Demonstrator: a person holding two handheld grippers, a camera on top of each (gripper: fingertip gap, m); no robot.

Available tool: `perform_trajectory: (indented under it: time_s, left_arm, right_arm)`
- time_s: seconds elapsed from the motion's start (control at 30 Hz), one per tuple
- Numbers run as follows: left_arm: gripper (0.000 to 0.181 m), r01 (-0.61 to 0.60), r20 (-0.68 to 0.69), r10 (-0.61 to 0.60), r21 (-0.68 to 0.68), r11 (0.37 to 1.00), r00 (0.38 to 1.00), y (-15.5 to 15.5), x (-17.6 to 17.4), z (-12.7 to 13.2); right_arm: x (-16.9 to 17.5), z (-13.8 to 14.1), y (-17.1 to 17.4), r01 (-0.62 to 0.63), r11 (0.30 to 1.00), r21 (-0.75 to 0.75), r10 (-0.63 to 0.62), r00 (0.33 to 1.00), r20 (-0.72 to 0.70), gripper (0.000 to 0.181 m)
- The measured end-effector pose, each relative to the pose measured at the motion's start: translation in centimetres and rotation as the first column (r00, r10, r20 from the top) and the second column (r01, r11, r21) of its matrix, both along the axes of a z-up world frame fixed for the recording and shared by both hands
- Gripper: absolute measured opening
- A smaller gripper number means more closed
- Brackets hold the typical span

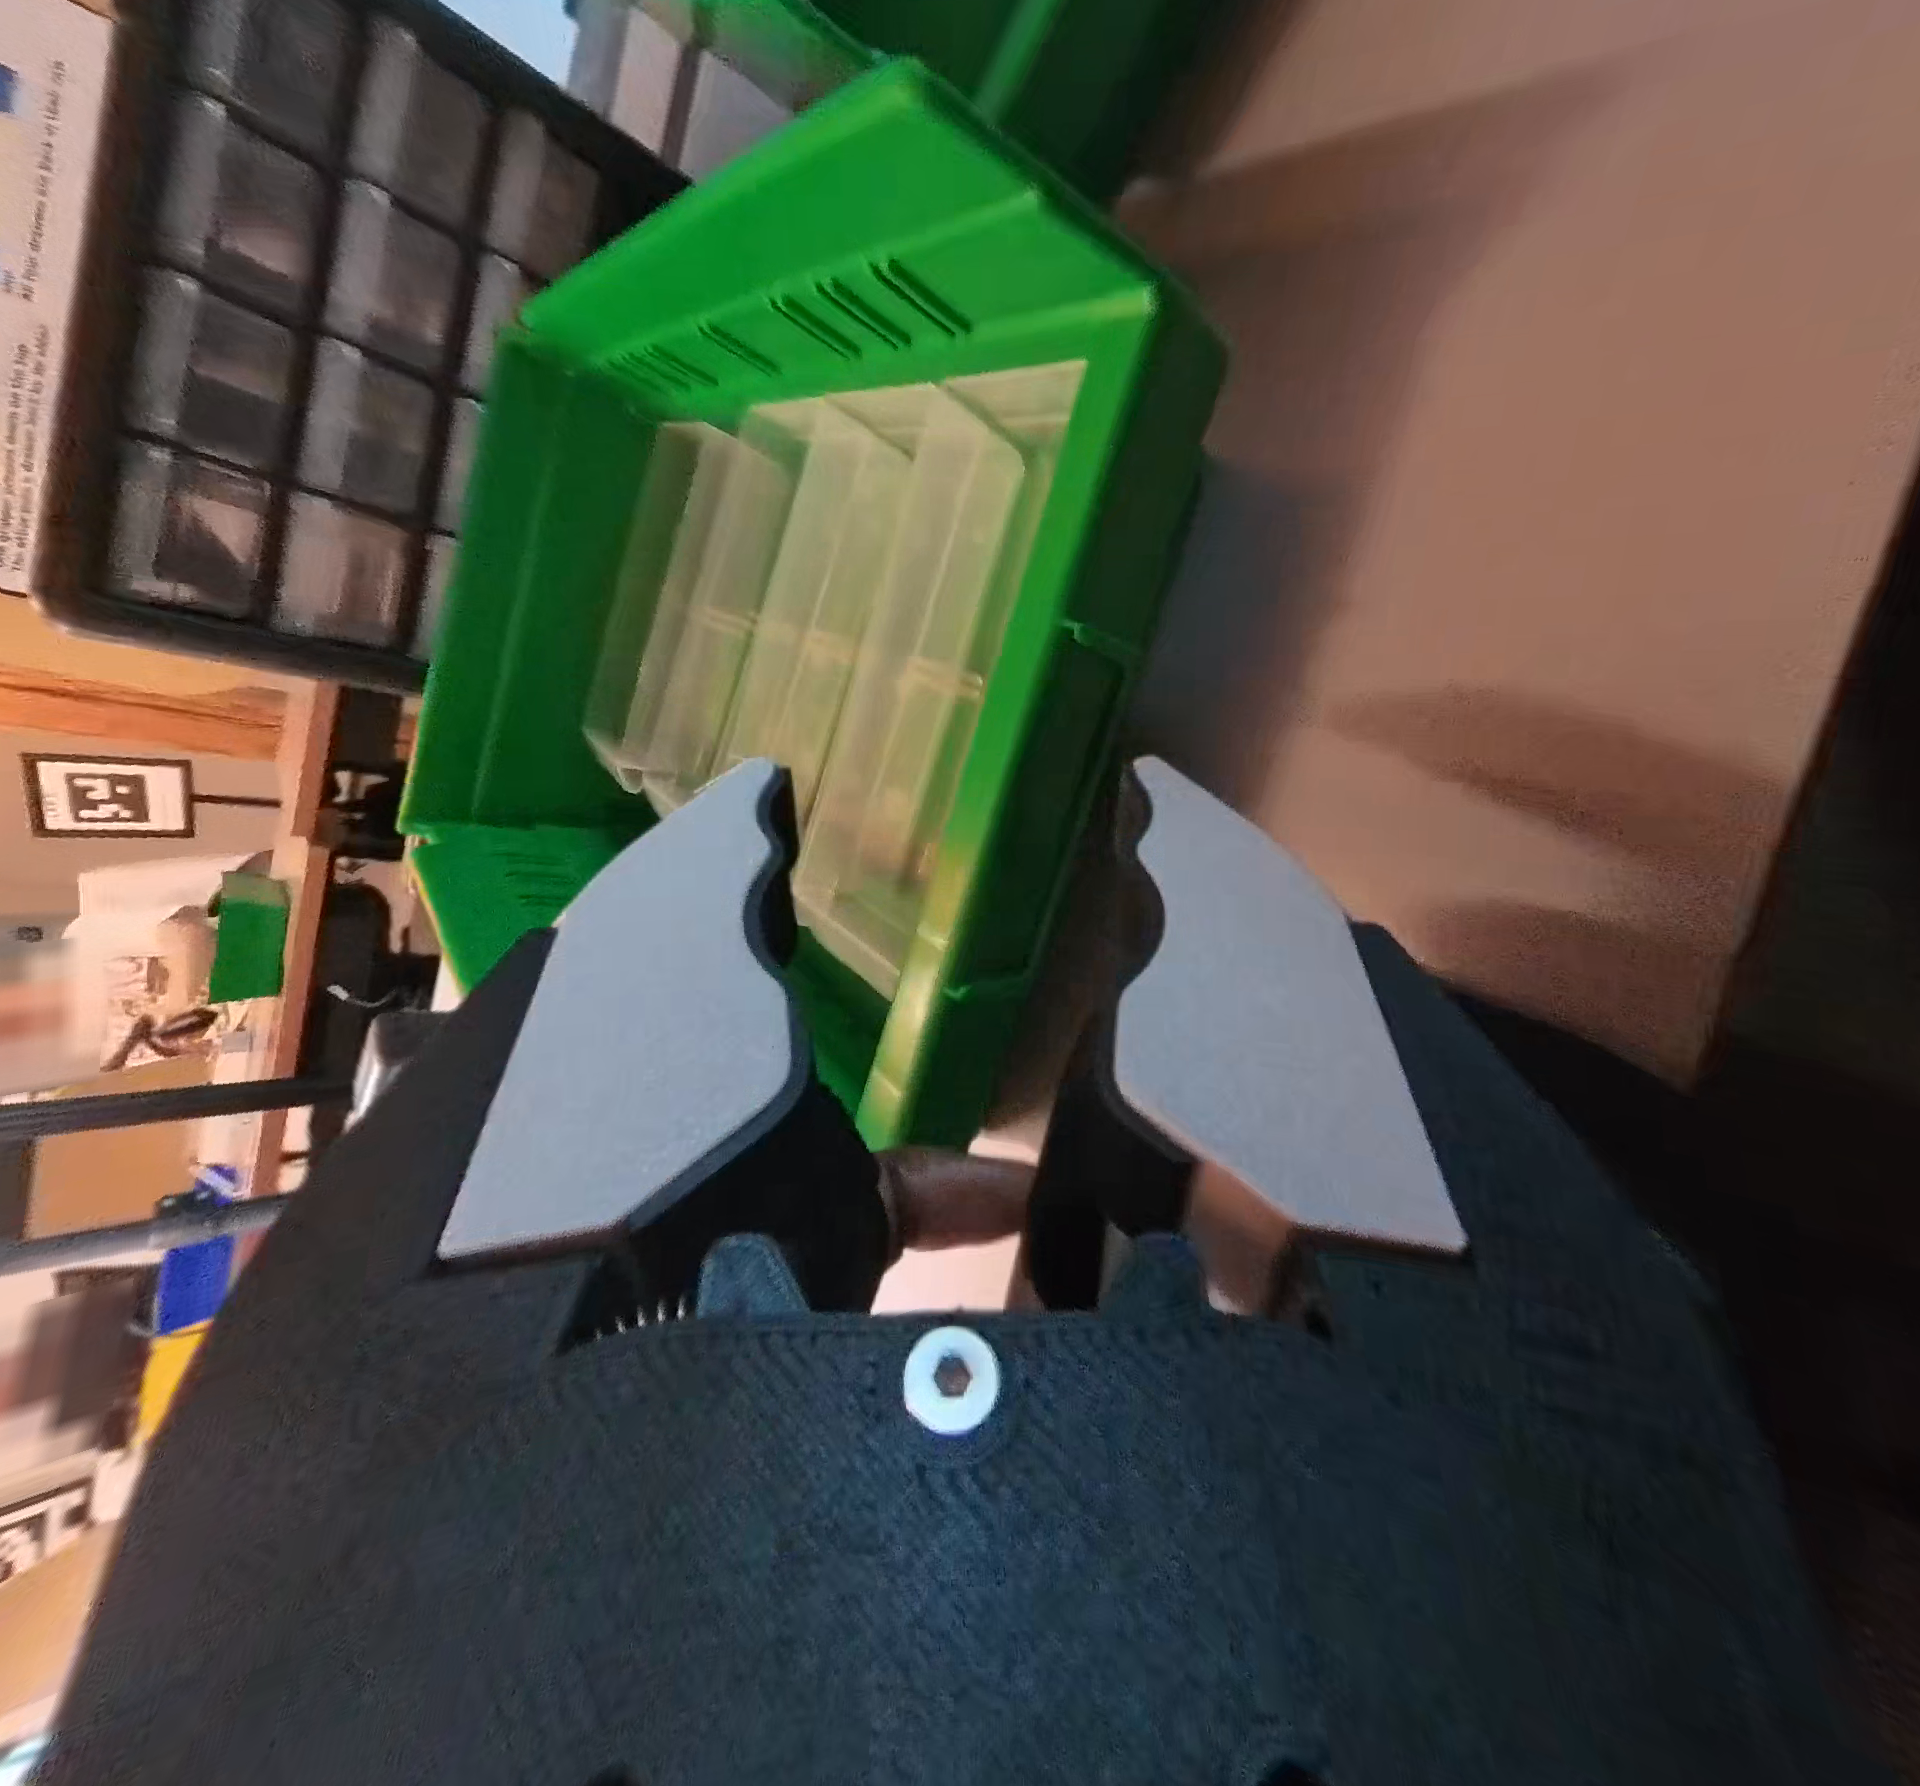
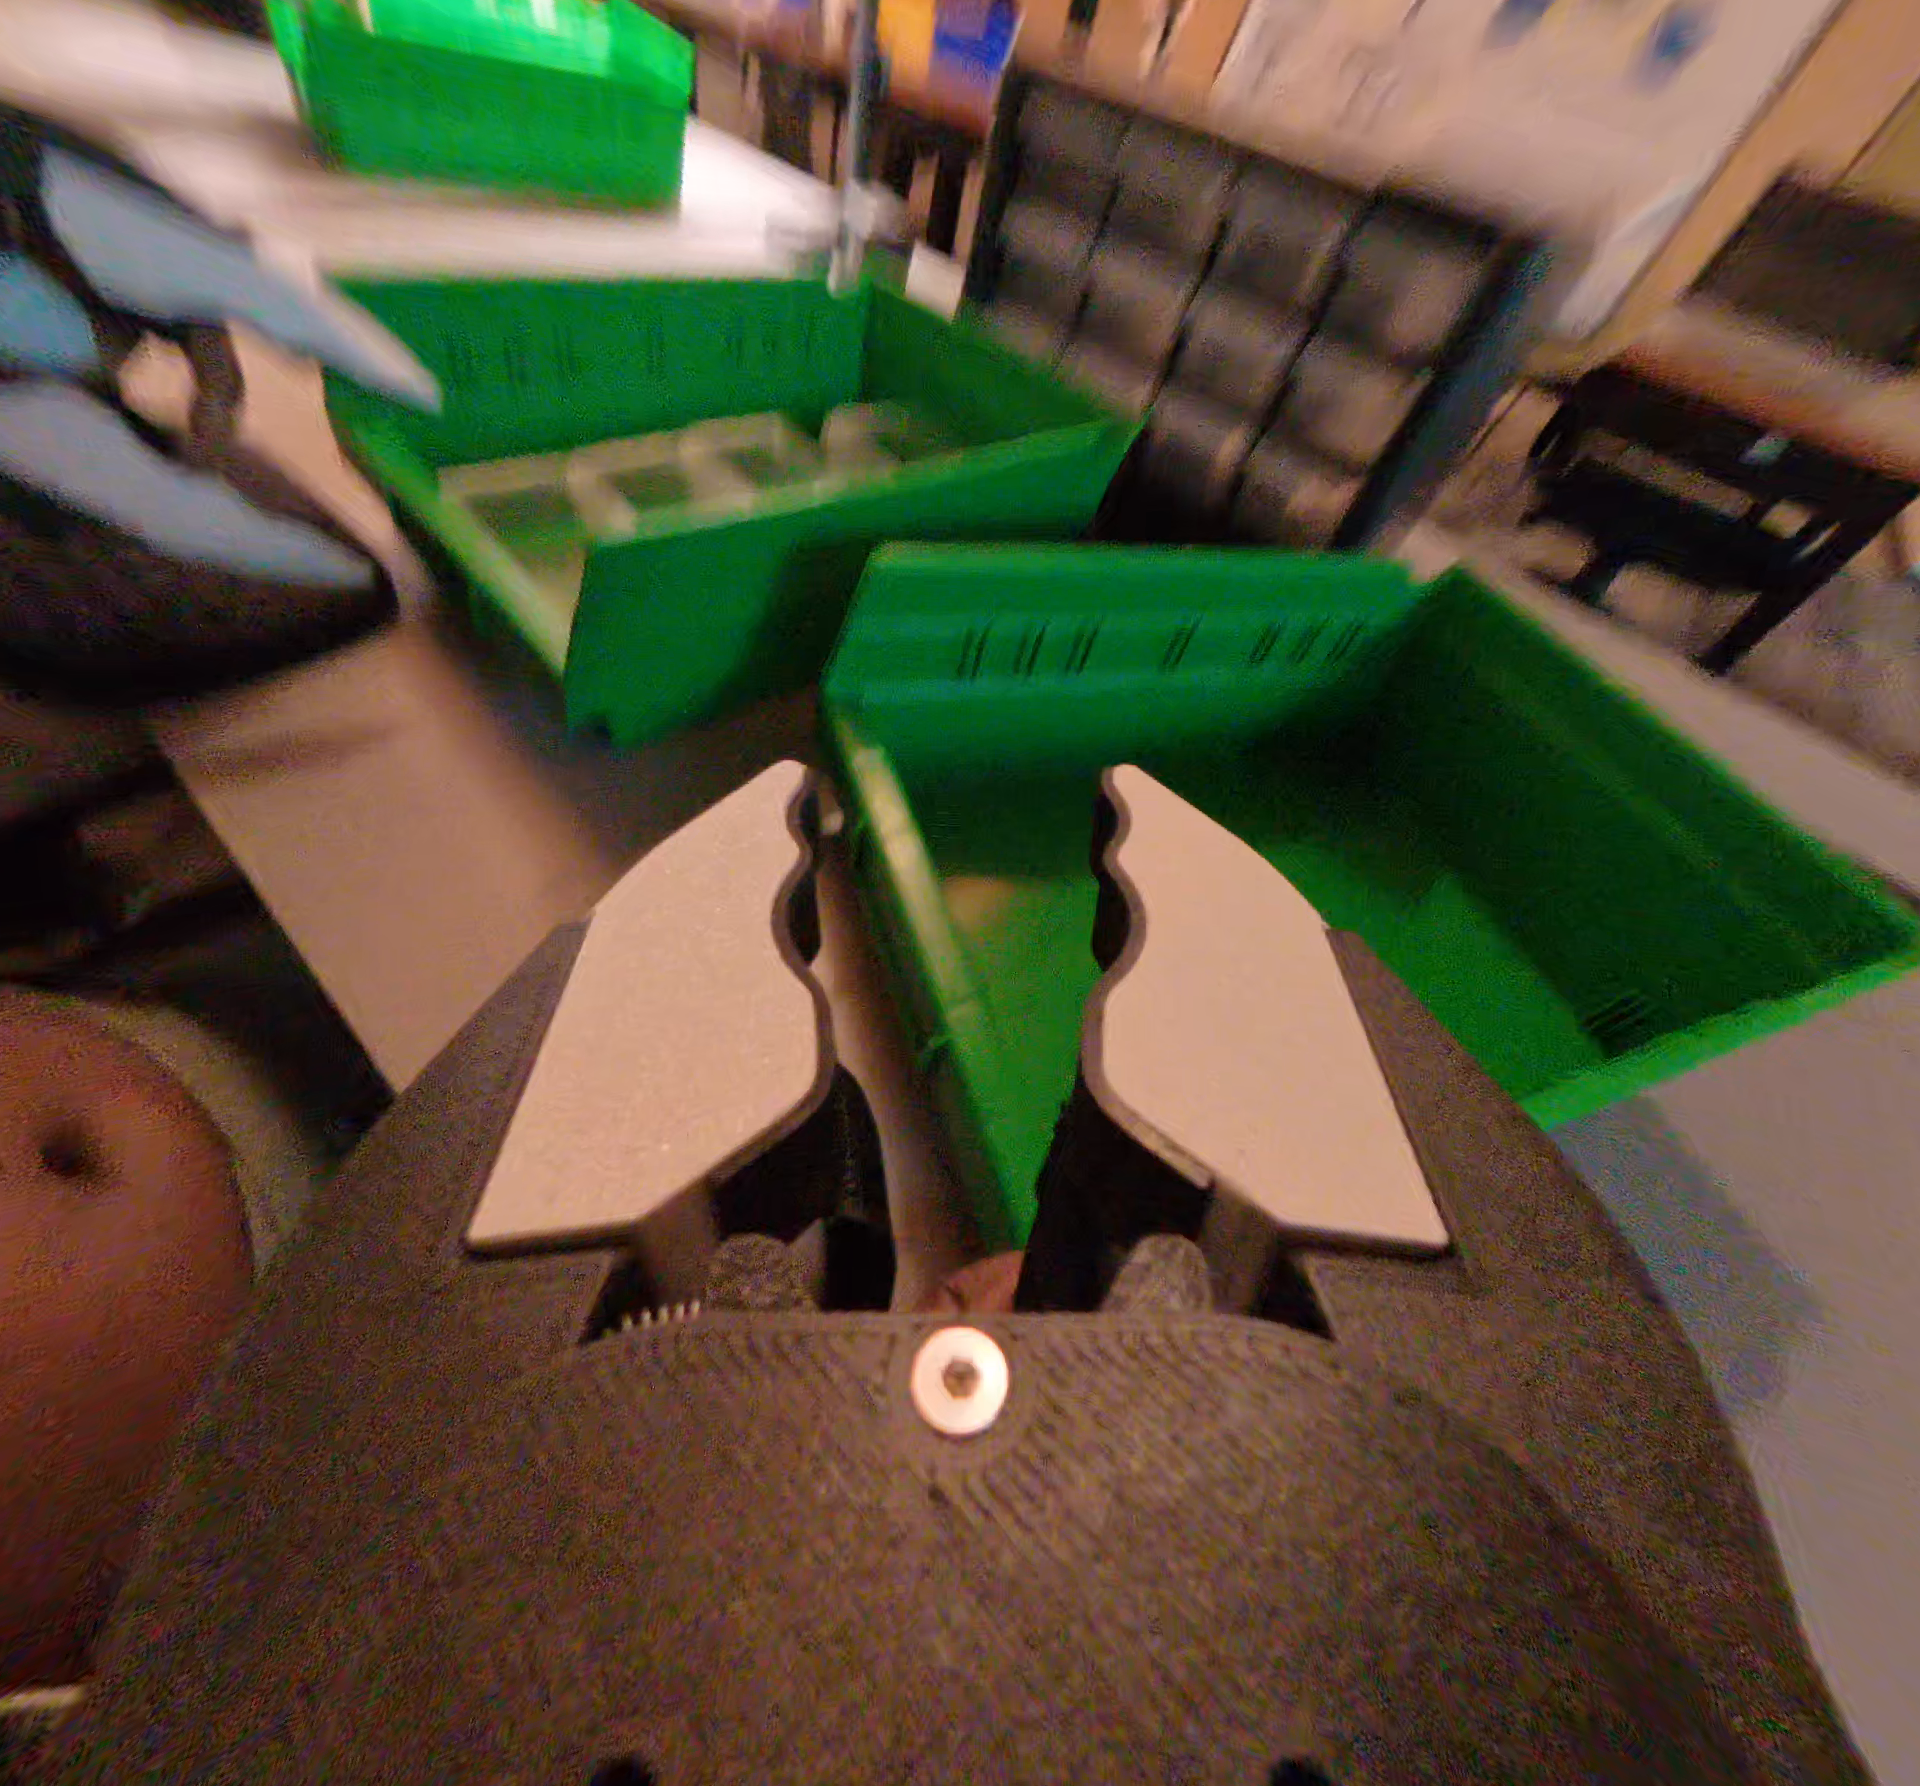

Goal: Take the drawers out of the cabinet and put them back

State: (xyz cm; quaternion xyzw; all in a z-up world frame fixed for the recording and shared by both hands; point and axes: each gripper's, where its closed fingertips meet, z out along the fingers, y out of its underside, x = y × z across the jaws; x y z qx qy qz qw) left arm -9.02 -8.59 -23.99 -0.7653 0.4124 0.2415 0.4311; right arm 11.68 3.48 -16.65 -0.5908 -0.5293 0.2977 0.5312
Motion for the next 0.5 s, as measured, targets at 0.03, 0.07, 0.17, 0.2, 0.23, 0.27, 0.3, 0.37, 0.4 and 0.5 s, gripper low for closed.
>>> perform_trajectory:
  time_s: [0.03,0.07,0.17,0.2,0.23,0.27,0.3,0.37,0.4,0.5]
  left_arm:
    - [0.059,-0.003,-0.023,0.002,-0.018,1.0,1.0,0.4,-0.1,-0.6]
    - [0.056,-0.004,-0.045,0.002,-0.047,0.999,0.999,0.6,-0.1,-1.3]
    - [0.047,-0.028,-0.104,0.016,-0.116,0.993,0.994,1.3,-0.7,-2.9]
    - [0.045,-0.046,-0.126,0.03,-0.124,0.991,0.992,1.4,-1.2,-3.2]
    - [0.042,-0.056,-0.142,0.036,-0.141,0.988,0.989,1.5,-1.7,-3.5]
    - [0.036,-0.055,-0.137,0.032,-0.166,0.985,0.99,1.4,-1.9,-3.9]
    - [0.036,-0.057,-0.122,0.036,-0.169,0.984,0.992,1.4,-2.0,-4.0]
    - [0.036,-0.091,-0.132,0.068,-0.178,0.98,0.989,1.3,-3.0,-4.0]
    - [0.036,-0.114,-0.149,0.086,-0.189,0.975,0.985,1.1,-3.7,-4.0]
    - [0.036,-0.168,-0.174,0.131,-0.224,0.96,0.976,0.4,-5.4,-4.0]
  right_arm:
    - [-1.0,-1.8,-0.2,0.008,1.0,-0.001,-0.008,0.995,0.096,0.05]
    - [-1.9,-3.6,-0.3,0.014,1.0,0.004,-0.015,0.982,0.187,0.05]
    - [-3.4,-8.5,0.0,0.039,0.998,0.055,-0.059,0.903,0.425,0.052]
    - [-3.5,-9.3,0.7,0.064,0.992,0.113,-0.11,0.876,0.469,0.052]
    - [-3.4,-9.8,1.6,0.086,0.979,0.186,-0.17,0.846,0.506,0.052]
    - [-3.1,-10.2,2.4,0.092,0.964,0.251,-0.219,0.812,0.541,0.048]
    - [-2.8,-10.5,3.0,0.085,0.95,0.3,-0.249,0.785,0.567,0.043]
    - [-2.5,-11.1,3.1,0.039,0.958,0.285,-0.21,0.772,0.6,0.034]
    - [-2.2,-11.1,3.4,0.033,0.958,0.284,-0.206,0.769,0.605,0.034]
    - [-0.4,-11.2,4.7,0.018,0.962,0.273,-0.199,0.732,0.651,0.034]
